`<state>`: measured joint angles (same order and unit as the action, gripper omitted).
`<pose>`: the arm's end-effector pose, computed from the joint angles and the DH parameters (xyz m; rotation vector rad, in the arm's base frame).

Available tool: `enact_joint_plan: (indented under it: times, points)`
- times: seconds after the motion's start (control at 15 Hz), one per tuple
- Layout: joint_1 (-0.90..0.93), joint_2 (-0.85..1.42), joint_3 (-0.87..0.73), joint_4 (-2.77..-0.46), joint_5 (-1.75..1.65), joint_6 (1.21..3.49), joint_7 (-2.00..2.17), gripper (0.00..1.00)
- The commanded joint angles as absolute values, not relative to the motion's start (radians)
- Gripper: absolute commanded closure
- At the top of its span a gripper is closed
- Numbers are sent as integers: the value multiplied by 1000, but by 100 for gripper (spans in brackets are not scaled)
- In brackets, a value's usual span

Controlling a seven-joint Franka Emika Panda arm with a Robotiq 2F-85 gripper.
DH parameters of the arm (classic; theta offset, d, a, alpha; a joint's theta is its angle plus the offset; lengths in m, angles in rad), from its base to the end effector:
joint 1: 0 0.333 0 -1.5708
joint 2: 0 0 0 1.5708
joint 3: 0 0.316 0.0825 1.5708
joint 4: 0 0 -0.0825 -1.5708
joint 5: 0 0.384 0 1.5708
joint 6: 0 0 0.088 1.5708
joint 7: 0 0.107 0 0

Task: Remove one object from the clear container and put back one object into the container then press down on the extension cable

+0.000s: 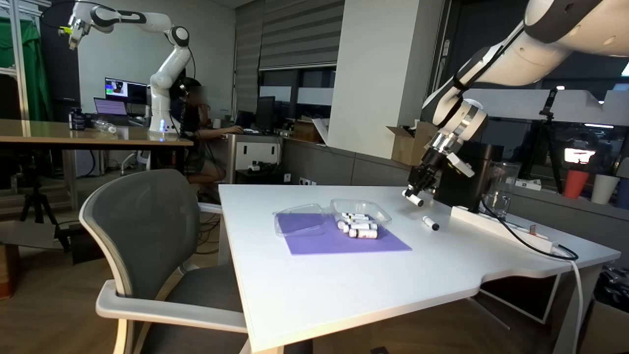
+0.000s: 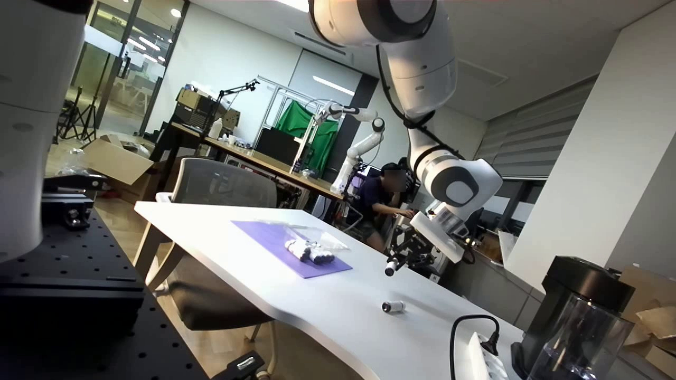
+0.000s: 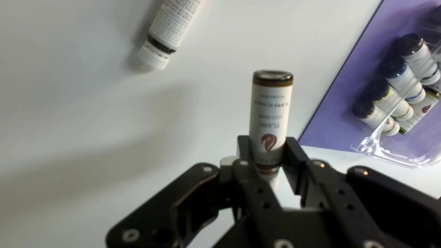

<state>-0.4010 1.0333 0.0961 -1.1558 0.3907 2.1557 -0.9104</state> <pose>0.7245 -0.2345 0.1646 -2.7385 -0.4641 -0.2898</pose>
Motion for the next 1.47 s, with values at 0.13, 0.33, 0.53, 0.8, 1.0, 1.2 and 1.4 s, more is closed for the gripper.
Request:
enact_joint_plan:
  times: [0.13,0.33,0.53,0.8,1.0,1.2,1.4]
  points:
    - [-423,1101,130,-1100,467,2182,-698,93]
    - [-438,1105,145,-1111,509,2224,-611,93]
    - [-463,1111,160,-1120,549,2281,-541,93]
    - [-461,1108,142,-1141,593,2317,-551,93]
    - [-462,1113,140,-1143,595,2322,-558,73]
    - [-459,1113,140,-1144,595,2322,-558,73]
    - [-459,1113,140,-1144,595,2322,-558,93]
